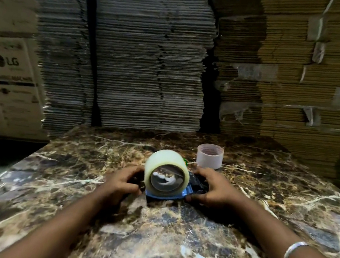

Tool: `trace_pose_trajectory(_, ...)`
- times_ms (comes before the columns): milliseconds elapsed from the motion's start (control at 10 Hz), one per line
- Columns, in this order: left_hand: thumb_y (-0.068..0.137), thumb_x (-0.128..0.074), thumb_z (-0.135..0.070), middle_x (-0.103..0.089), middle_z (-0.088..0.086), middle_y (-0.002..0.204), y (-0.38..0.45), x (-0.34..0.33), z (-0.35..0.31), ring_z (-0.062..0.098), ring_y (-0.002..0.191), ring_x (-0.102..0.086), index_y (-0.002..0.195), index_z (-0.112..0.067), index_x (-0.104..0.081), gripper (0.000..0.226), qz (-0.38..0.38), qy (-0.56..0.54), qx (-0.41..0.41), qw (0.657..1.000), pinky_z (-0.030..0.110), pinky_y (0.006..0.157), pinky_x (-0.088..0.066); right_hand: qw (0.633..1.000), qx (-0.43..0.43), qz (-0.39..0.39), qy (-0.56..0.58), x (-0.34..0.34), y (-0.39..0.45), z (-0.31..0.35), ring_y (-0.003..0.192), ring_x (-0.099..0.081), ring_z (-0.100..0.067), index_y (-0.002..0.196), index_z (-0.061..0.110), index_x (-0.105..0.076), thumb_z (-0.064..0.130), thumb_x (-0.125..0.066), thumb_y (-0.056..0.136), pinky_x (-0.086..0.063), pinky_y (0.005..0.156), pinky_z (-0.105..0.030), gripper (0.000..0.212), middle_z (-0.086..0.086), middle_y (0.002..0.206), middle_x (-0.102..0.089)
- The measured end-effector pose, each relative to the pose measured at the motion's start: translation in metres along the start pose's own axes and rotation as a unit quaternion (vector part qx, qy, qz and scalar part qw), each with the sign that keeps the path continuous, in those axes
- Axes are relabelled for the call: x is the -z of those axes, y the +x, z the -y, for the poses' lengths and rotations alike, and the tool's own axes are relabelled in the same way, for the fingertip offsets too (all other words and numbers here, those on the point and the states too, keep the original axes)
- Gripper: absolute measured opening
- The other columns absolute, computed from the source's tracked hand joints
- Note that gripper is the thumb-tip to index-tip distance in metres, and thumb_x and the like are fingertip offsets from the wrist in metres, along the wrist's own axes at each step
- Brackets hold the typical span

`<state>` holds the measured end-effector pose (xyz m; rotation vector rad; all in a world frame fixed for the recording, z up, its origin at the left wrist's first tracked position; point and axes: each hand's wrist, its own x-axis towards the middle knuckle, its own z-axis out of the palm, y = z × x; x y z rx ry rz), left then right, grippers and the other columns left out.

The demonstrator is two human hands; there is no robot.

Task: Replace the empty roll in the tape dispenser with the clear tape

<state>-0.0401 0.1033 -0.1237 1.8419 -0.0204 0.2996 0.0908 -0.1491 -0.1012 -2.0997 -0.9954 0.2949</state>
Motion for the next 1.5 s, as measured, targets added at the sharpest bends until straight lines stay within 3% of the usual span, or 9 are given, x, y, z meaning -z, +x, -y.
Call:
trace_pose_trajectory(100,0.051,-0.079,-0.033,-0.069,-0.008,0.112,0.0,-0.007,-0.004,-0.003,0.101,-0.066,0.109,-0.031,-0.06,0.061,0.027,0.122,0.002,0.992,0.029,0.095,-0.052,0.998,0.007,-0.017,-0.059,0.0,-0.004,0.003,0.108,-0.05,-0.009,0.136,0.019,-0.054,0.032,-0.083,0.076,-0.041,0.091,-0.016,0.068,0.005,0.119,-0.05)
trace_pose_trajectory(300,0.057,-0.086,-0.044,-0.067,-0.008,0.12,0.003,-0.005,0.004,0.007,0.11,-0.064,0.122,-0.027,-0.061,0.071,-0.001,0.208,0.022,0.978,0.042,0.098,-0.051,0.998,0.002,-0.023,-0.055,0.0,-0.004,0.001,0.121,-0.053,-0.019,0.133,0.017,-0.058,0.031,-0.086,0.073,-0.046,0.107,-0.042,0.068,-0.004,0.132,-0.055)
trace_pose_trajectory(400,0.054,-0.084,-0.046,-0.063,-0.005,0.122,0.003,-0.005,0.001,0.01,0.112,-0.061,0.118,-0.033,-0.061,0.069,-0.014,0.223,0.023,0.974,0.042,0.099,-0.049,0.995,0.013,-0.027,-0.1,-0.001,0.002,-0.002,0.122,-0.048,-0.013,0.135,0.02,-0.056,0.038,-0.084,0.073,-0.04,0.108,-0.032,0.071,0.0,0.137,-0.052)
trace_pose_trajectory(600,0.06,-0.085,-0.045,-0.065,-0.007,0.123,-0.001,-0.008,-0.001,0.011,0.113,-0.062,0.126,-0.031,-0.06,0.072,-0.01,0.218,0.011,0.976,0.042,0.097,-0.051,0.979,0.032,-0.045,-0.196,-0.005,0.003,-0.008,0.107,-0.04,-0.002,0.129,0.023,-0.055,0.057,-0.075,0.071,-0.03,0.084,-0.017,0.07,0.011,0.123,-0.05)
trace_pose_trajectory(700,0.063,-0.085,-0.036,-0.068,-0.007,0.117,0.001,-0.009,-0.006,0.011,0.109,-0.065,0.121,-0.029,-0.064,0.061,-0.016,0.214,0.01,0.977,0.043,0.091,-0.053,0.981,0.033,-0.031,-0.186,-0.003,0.007,-0.01,0.102,-0.052,-0.014,0.12,0.019,-0.059,0.069,-0.064,0.064,-0.046,0.084,-0.031,0.076,0.005,0.113,-0.056)
trace_pose_trajectory(900,0.065,-0.083,-0.038,-0.067,-0.008,0.118,0.001,-0.009,-0.014,0.012,0.109,-0.063,0.121,-0.024,-0.065,0.06,-0.014,0.238,0.035,0.97,0.039,0.088,-0.053,0.98,0.039,-0.005,-0.193,-0.001,0.003,-0.005,0.099,-0.053,-0.02,0.121,0.014,-0.059,0.052,-0.077,0.068,-0.043,0.079,-0.031,0.068,-0.001,0.111,-0.059)
trace_pose_trajectory(1300,0.062,-0.079,-0.053,-0.061,-0.004,0.121,0.015,0.004,-0.058,0.011,0.109,-0.057,0.123,-0.015,-0.062,0.074,0.07,0.225,0.169,0.957,0.034,0.096,-0.049,0.975,-0.083,0.154,-0.134,0.032,0.024,0.021,0.104,-0.05,-0.021,0.12,0.018,-0.061,0.066,-0.073,0.06,-0.044,0.085,-0.031,0.078,-0.002,0.116,-0.056)
trace_pose_trajectory(1400,0.056,-0.069,-0.043,-0.055,-0.005,0.122,0.029,0.013,-0.081,0.0,0.112,-0.05,0.126,-0.009,-0.058,0.078,0.133,0.16,0.225,0.952,0.01,0.098,-0.039,0.954,-0.138,0.251,-0.091,0.058,0.052,0.039,0.106,-0.056,-0.028,0.121,0.01,-0.063,0.048,-0.07,0.064,-0.043,0.085,-0.029,0.069,-0.009,0.114,-0.059)
trace_pose_trajectory(1500,0.058,-0.069,-0.016,-0.056,0.008,0.133,0.043,0.03,-0.109,0.017,0.121,-0.054,0.134,-0.011,-0.047,0.079,0.223,0.137,0.347,0.9,0.021,0.094,-0.044,0.939,-0.213,0.271,-0.008,0.083,0.073,0.061,0.099,-0.061,-0.025,0.126,0.001,-0.061,0.017,-0.067,0.082,-0.048,0.089,-0.033,0.048,-0.01,0.108,-0.061)
